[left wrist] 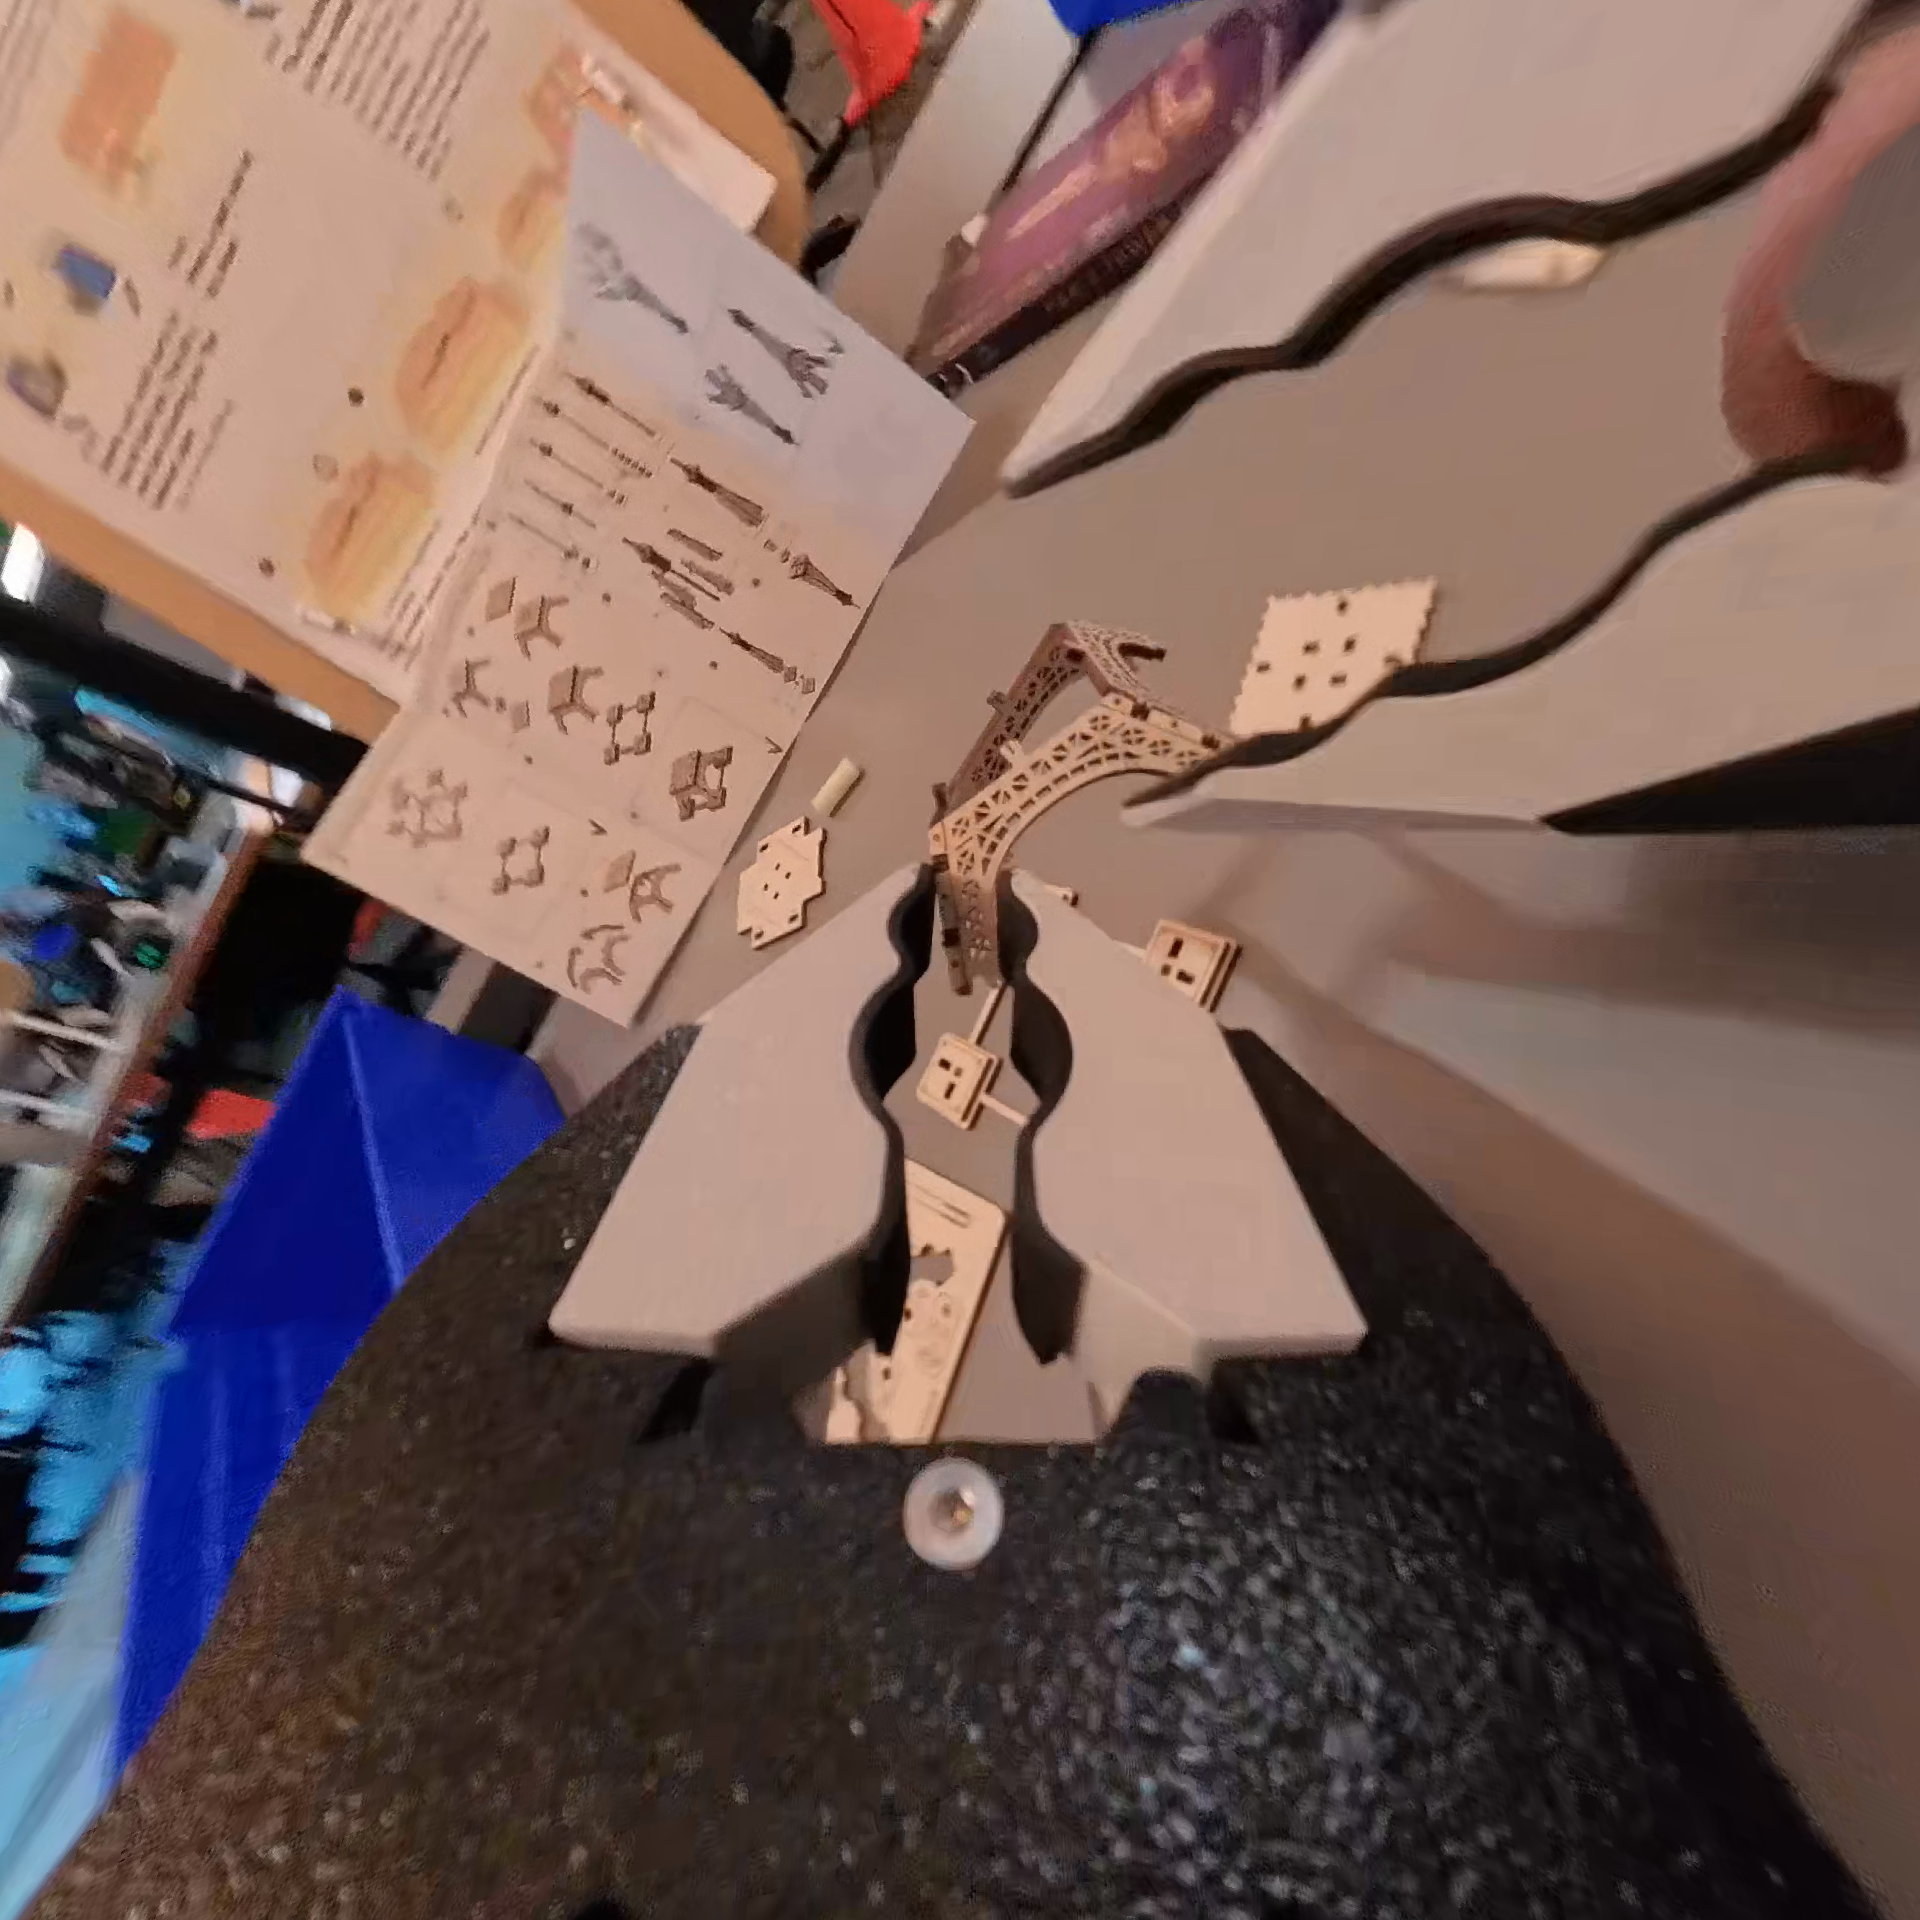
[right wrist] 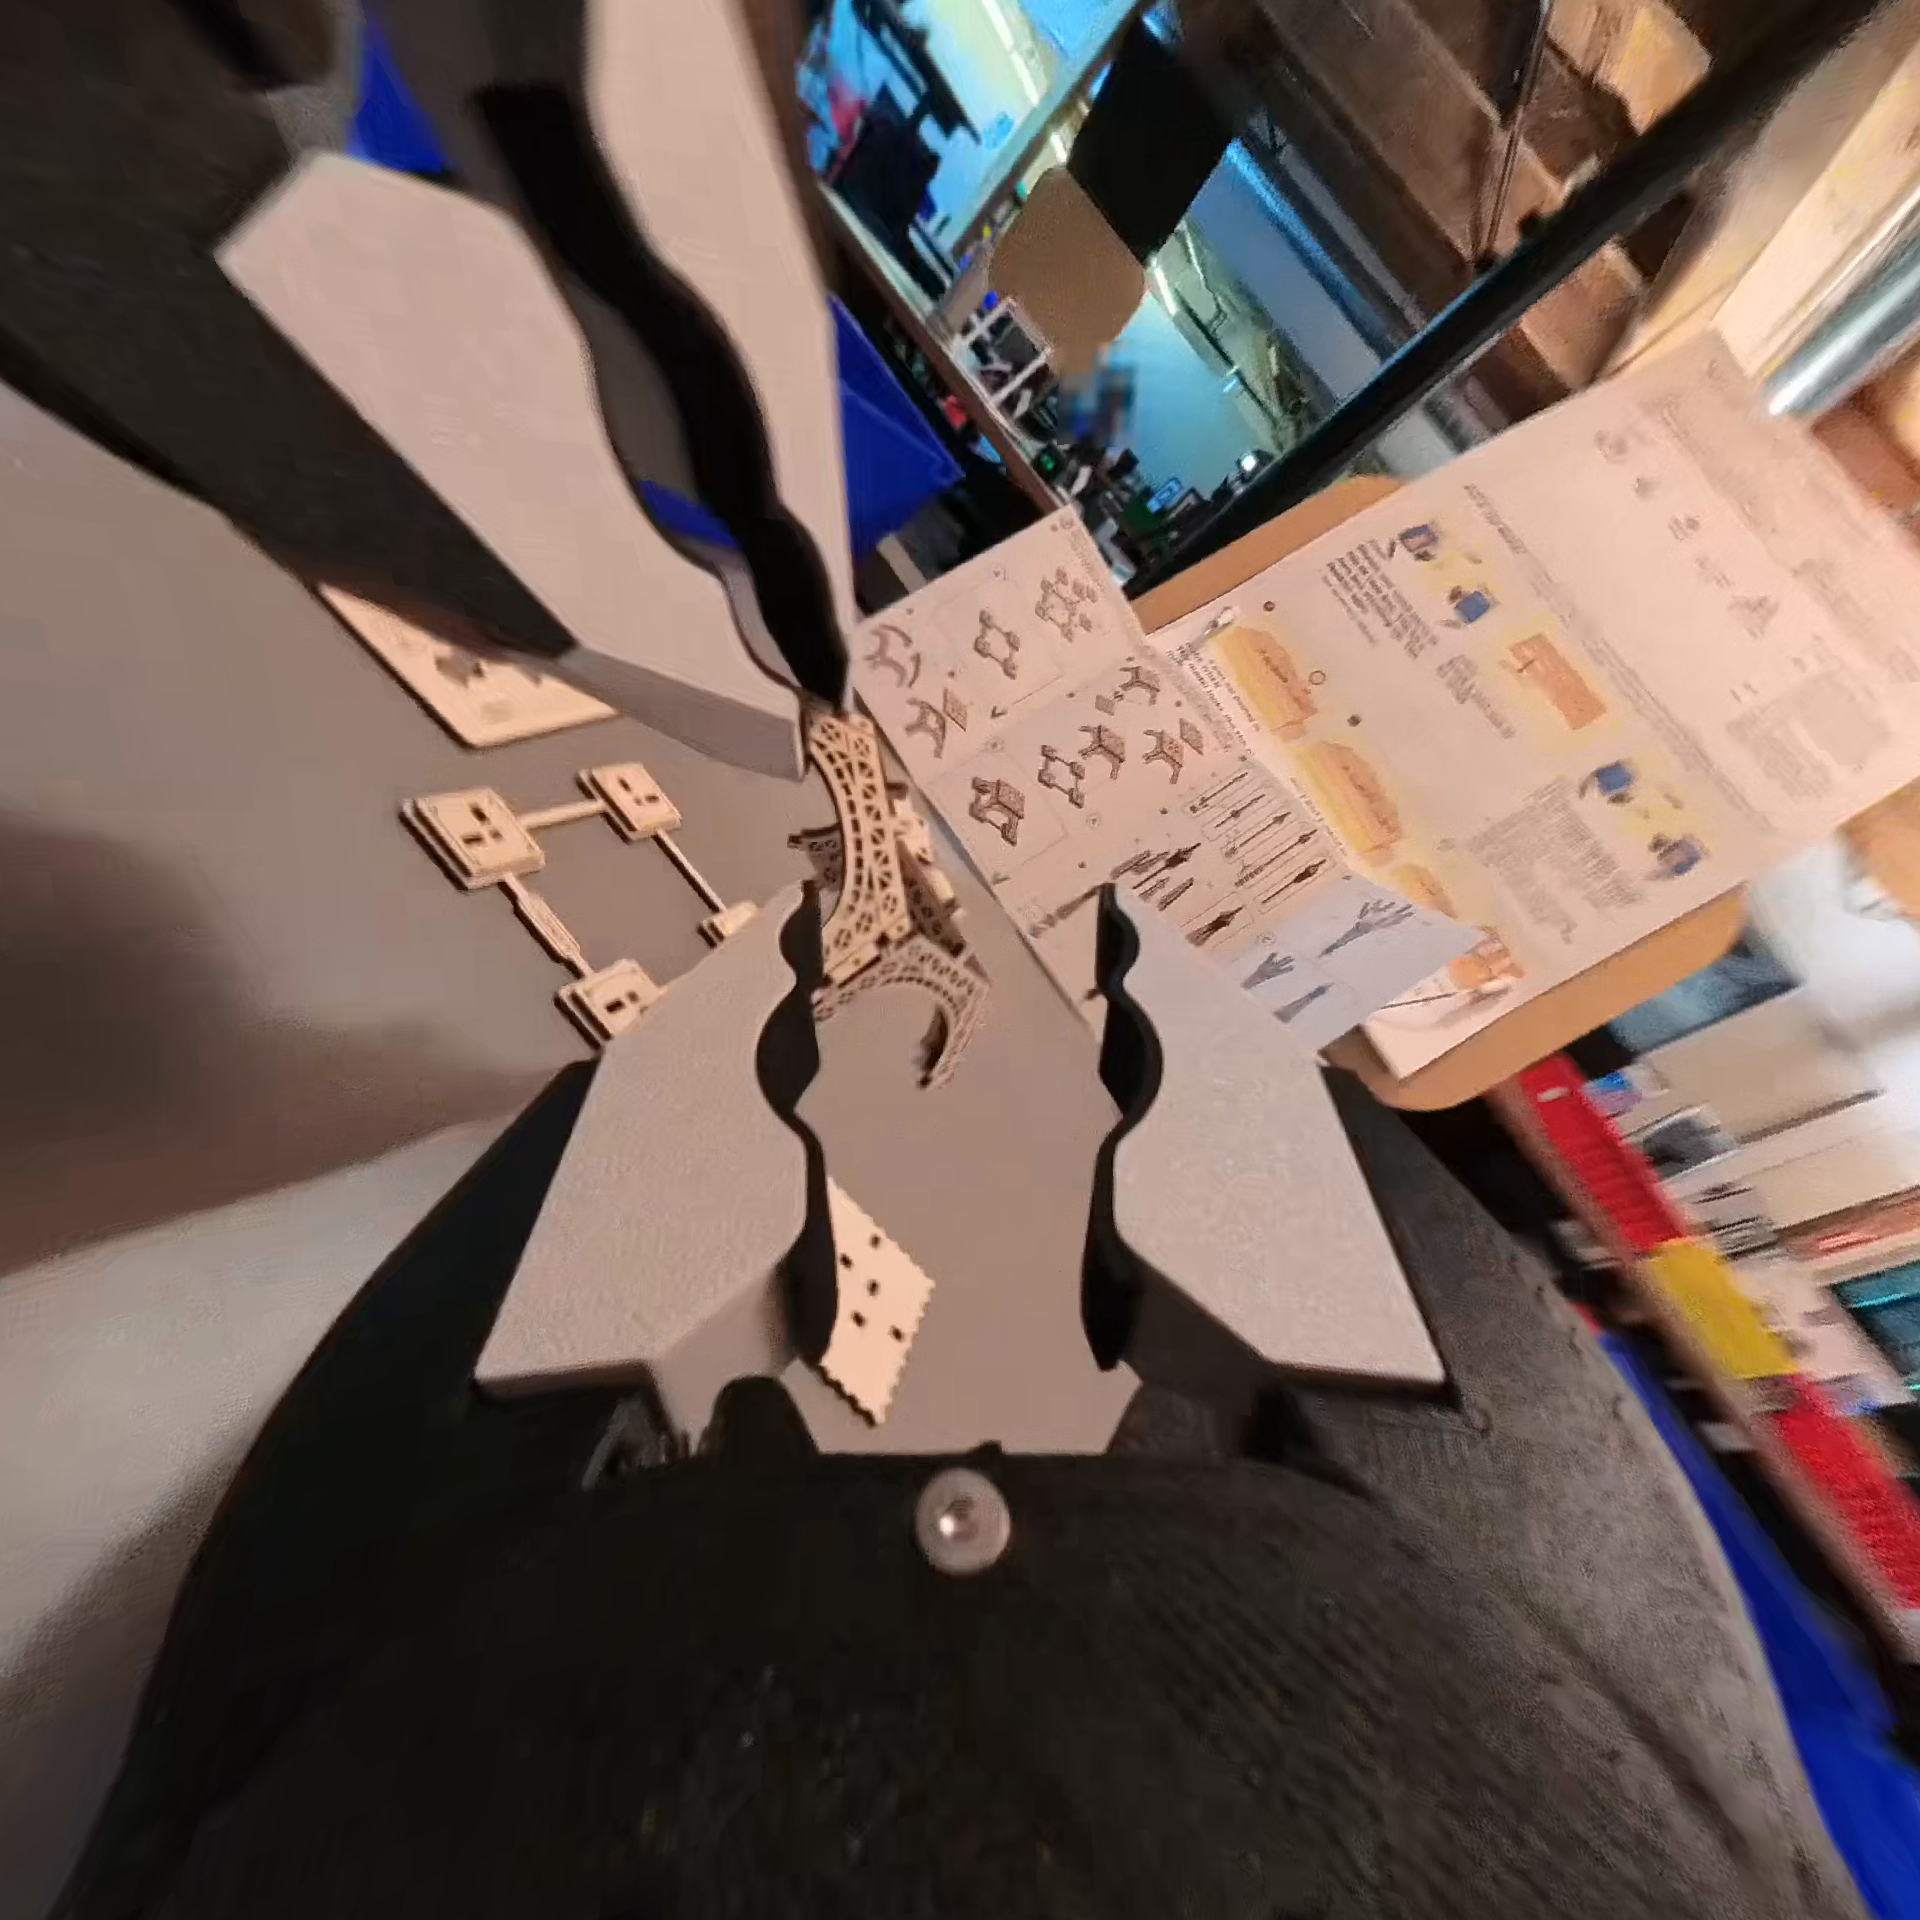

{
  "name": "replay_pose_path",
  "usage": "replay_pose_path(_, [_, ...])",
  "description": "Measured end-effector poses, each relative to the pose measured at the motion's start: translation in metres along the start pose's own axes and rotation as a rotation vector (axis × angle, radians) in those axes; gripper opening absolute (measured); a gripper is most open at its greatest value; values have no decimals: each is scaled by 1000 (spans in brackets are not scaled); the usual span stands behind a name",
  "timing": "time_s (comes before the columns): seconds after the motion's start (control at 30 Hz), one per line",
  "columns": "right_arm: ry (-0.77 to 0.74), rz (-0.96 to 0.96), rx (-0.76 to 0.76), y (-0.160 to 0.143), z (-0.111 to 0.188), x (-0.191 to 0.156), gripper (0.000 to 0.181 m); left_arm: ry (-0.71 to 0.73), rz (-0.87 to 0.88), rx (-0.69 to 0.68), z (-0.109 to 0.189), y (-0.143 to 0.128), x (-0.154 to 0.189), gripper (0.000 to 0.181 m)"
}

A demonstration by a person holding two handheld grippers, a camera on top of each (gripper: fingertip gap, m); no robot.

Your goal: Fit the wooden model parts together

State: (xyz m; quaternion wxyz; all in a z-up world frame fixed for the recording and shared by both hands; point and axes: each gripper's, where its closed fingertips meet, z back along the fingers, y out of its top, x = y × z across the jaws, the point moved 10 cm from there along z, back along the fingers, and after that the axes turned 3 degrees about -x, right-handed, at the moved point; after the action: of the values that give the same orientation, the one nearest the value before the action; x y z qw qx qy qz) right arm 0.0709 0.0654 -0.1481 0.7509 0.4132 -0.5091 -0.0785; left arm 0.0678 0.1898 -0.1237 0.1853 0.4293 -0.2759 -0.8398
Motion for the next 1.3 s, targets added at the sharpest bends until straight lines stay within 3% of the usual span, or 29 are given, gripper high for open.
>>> replay_pose_path(0.17, [56,-285,91,-6,-1,13,52,-13,248,82,1,-2,-9,8])
replay_pose_path(0.27, [28,-273,135,-4,2,16,45,0,360,159,0,-2,-9,8])
replay_pose_path(0.43, [20,-302,186,-3,3,17,43,99,386,259,3,-1,-10,8])
replay_pose_path(0.53, [32,-379,208,-7,2,20,44,71,454,333,4,3,-7,8])
replay_pose_path(0.67, [-20,-346,281,-3,9,24,21,32,529,369,1,4,-2,8])
replay_pose_path(0.83, [-58,-337,289,-3,10,25,19,9,547,388,-1,5,1,10])
replay_pose_path(0.93, [-69,-325,291,-3,10,28,16,-19,484,350,-5,6,3,14])
replay_pose_path(1.1, [-65,-318,308,-8,9,33,17,57,234,336,4,9,-5,35])
replay_pose_path(1.3, [-39,-193,473,3,19,25,16,88,-99,222,24,23,-2,36])
